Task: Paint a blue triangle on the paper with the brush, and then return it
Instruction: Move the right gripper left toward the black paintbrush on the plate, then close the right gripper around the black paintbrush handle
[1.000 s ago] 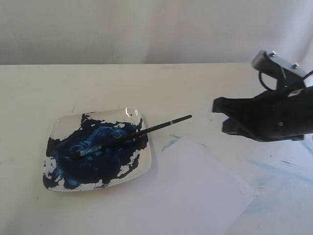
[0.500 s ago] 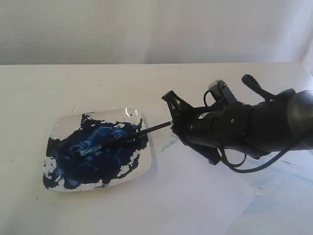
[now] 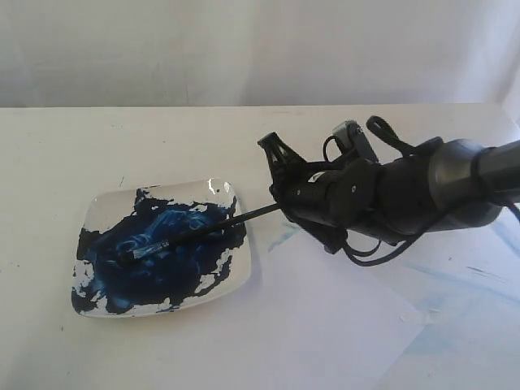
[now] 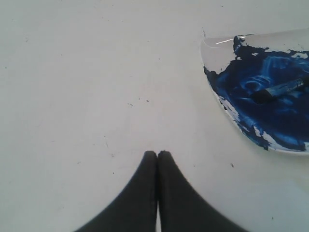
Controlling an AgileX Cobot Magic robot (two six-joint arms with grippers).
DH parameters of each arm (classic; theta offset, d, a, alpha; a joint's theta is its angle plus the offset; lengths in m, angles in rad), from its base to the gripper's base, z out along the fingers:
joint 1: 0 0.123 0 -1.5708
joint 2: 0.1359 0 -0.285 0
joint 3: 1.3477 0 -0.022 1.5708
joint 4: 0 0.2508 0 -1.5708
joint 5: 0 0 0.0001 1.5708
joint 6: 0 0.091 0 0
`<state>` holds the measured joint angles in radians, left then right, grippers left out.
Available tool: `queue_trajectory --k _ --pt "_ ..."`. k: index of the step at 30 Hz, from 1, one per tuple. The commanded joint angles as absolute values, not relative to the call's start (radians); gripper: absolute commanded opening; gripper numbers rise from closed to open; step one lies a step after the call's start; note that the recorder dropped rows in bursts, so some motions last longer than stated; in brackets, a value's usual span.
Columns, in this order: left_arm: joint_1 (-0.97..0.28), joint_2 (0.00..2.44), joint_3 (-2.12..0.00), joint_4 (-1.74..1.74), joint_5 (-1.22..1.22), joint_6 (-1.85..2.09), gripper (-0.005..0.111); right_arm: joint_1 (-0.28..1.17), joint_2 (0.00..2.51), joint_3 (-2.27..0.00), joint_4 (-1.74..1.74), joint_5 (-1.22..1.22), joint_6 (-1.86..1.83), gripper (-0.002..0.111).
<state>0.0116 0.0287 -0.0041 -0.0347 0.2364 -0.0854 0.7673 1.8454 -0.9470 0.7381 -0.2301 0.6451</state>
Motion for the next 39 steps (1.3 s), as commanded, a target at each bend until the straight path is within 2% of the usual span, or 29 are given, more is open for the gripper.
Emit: queue_trajectory --k 1,3,5,39 --pt "0.008 0.024 0.000 -0.044 0.238 -0.082 0.000 0.768 1.891 -0.973 0.728 -0.244 0.745 0.028" --pt "0.008 0.024 0.000 -0.044 0.238 -0.082 0.000 0.768 1.911 -0.990 0.728 -0.244 0.745 0.035" --pt "0.008 0.024 0.000 -0.044 0.238 -0.082 0.000 0.768 1.930 -1.008 0.728 -0.237 0.745 0.038" --pt "0.008 0.024 0.000 -0.044 0.238 -0.082 0.000 0.768 2.108 -1.140 0.722 -0.258 0.876 0.038"
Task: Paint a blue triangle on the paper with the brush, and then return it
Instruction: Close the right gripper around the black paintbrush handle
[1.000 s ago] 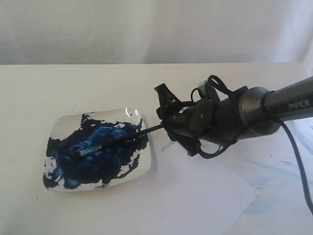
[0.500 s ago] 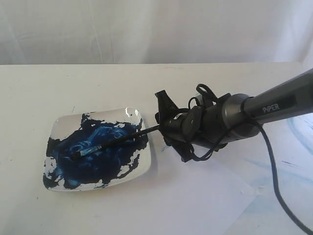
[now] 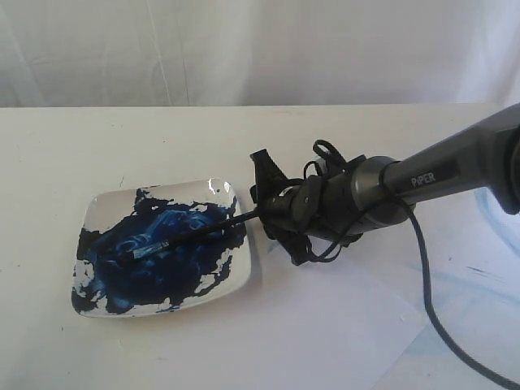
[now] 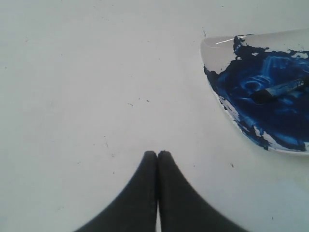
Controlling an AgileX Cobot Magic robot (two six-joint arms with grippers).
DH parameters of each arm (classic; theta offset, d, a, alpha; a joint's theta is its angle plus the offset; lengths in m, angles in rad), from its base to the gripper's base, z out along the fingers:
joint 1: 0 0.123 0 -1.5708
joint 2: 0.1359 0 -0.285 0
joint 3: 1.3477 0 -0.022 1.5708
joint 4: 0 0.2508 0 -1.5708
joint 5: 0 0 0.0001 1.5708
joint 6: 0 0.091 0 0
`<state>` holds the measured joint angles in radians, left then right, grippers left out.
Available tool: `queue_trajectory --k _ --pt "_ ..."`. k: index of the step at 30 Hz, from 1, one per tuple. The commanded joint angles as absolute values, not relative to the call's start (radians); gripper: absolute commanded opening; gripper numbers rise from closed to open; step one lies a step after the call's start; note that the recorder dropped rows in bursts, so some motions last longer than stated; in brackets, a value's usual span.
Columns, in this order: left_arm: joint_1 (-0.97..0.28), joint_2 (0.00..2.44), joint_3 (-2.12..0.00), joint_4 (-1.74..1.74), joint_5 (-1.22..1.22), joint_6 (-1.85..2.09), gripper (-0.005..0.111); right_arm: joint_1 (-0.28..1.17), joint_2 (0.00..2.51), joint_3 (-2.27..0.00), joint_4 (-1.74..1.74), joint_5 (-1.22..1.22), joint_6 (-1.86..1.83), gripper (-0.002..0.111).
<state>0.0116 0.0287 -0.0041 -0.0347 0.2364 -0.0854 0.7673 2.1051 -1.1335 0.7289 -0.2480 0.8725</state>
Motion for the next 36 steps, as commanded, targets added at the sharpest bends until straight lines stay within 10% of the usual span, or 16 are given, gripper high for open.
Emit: queue_trajectory --k 1,21,36 --pt "0.008 0.024 0.000 -0.044 0.238 -0.082 0.000 0.768 2.110 -1.140 0.724 -0.258 0.876 0.038" --pt "0.008 0.024 0.000 -0.044 0.238 -0.082 0.000 0.768 2.124 -1.144 0.724 -0.270 0.921 0.035" --pt "0.008 0.024 0.000 -0.044 0.238 -0.082 0.000 0.768 2.124 -1.144 0.724 -0.270 0.971 0.005"
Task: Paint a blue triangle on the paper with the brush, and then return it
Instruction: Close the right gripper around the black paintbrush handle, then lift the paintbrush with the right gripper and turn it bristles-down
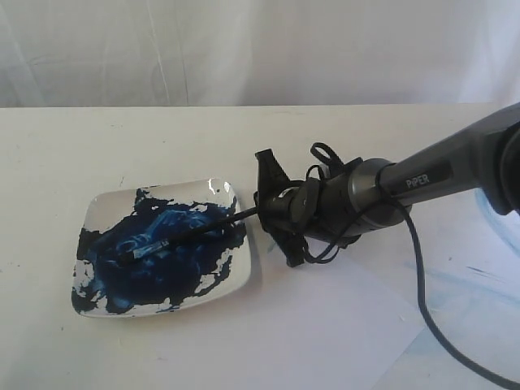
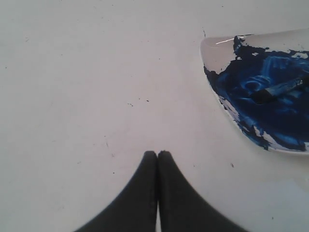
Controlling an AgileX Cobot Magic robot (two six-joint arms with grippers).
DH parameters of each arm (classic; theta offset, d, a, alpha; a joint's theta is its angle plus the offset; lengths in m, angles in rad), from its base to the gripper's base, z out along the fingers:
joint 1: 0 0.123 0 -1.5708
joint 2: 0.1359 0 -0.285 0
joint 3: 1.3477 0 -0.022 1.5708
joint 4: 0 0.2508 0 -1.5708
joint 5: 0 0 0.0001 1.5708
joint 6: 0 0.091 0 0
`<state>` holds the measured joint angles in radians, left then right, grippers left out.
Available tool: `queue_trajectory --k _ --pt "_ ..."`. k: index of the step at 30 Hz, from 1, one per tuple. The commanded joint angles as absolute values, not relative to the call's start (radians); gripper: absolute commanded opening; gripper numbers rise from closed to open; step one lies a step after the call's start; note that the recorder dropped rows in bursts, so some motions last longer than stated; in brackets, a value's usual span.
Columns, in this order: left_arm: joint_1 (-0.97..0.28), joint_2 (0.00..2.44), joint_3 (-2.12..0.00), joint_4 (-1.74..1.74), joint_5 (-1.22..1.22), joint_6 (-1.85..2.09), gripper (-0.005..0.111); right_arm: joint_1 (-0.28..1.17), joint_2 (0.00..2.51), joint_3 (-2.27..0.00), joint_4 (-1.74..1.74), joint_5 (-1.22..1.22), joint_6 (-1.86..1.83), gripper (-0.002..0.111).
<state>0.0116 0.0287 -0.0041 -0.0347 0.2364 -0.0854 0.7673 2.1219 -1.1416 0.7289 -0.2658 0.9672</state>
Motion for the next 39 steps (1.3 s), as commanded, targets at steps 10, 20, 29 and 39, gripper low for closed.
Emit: queue_trajectory --k 10,20,29,39 --pt "0.008 0.024 0.000 -0.044 0.238 -0.082 0.000 0.768 2.108 -1.144 0.685 -0.308 0.971 0.000" --pt "0.008 0.024 0.000 -0.044 0.238 -0.082 0.000 0.768 1.942 -1.144 0.421 -0.370 0.969 0.000" --pt "0.008 0.024 0.000 -0.044 0.238 -0.082 0.000 0.768 1.786 -1.144 0.053 -0.475 0.597 0.000" --pt "0.008 0.024 0.000 -0.044 0.238 -0.082 0.000 0.831 1.798 -1.144 -0.386 -0.657 0.612 0.000"
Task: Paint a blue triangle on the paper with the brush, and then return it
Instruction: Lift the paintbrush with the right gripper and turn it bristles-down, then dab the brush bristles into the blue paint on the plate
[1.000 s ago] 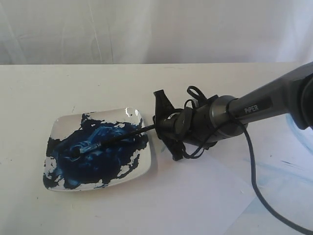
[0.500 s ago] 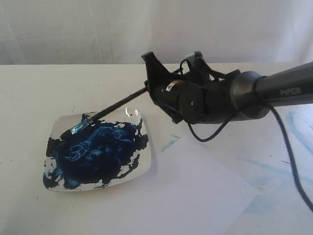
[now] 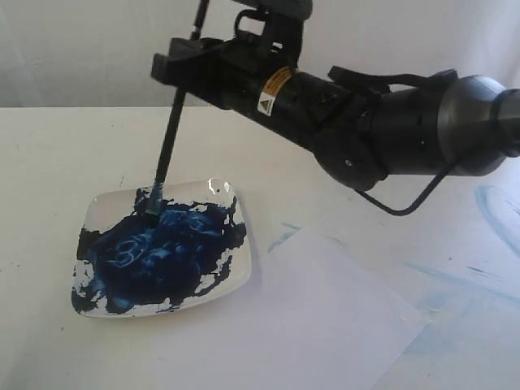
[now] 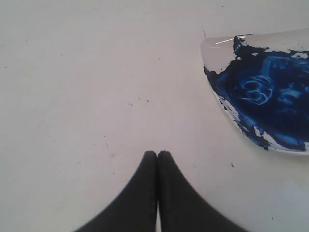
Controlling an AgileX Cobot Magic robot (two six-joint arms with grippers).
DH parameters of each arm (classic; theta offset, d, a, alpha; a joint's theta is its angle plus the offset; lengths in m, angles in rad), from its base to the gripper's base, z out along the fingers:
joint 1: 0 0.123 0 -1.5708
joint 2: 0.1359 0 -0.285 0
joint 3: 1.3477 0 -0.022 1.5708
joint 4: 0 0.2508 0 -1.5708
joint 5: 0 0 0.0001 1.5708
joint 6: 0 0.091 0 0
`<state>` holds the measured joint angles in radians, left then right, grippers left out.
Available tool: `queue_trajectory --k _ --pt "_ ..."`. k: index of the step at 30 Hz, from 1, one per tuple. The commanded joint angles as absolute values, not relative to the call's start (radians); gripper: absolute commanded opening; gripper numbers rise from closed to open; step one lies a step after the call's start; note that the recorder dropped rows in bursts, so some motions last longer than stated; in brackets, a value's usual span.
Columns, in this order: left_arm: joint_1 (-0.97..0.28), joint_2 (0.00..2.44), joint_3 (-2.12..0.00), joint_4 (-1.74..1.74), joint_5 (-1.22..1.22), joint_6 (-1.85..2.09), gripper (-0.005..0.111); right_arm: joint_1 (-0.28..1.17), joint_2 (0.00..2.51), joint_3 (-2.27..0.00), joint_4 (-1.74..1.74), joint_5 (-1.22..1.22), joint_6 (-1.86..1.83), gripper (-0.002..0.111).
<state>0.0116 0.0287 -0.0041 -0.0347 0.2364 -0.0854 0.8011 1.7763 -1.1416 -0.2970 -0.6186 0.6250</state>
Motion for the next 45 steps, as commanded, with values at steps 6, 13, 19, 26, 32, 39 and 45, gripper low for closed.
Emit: queue_trajectory --k 6,13,19,26,32,39,45 --pt "0.008 0.024 0.000 -0.044 0.238 -0.082 0.000 0.867 1.873 -1.144 -0.393 -0.678 0.592 0.000" --pt "0.008 0.024 0.000 -0.044 0.238 -0.082 0.000 0.867 1.933 -1.144 -0.393 -0.698 0.592 0.000" --pt "0.008 0.024 0.000 -0.044 0.238 -0.082 0.000 0.867 1.946 -1.144 -0.382 -0.694 0.506 0.000" --pt "0.008 0.024 0.000 -0.044 0.238 -0.082 0.000 0.867 1.946 -1.144 -0.243 -0.720 0.384 0.000" --pt "0.008 0.024 0.000 -0.044 0.238 -0.082 0.000 0.857 1.932 -1.144 -0.190 -0.779 0.328 0.000" --pt "0.008 0.024 0.000 -0.044 0.238 -0.082 0.000 0.855 1.886 -1.144 -0.284 -0.757 0.184 0.000" --pt "0.008 0.024 0.000 -0.044 0.238 -0.082 0.000 0.861 1.882 -1.144 -0.423 -0.613 0.239 0.000"
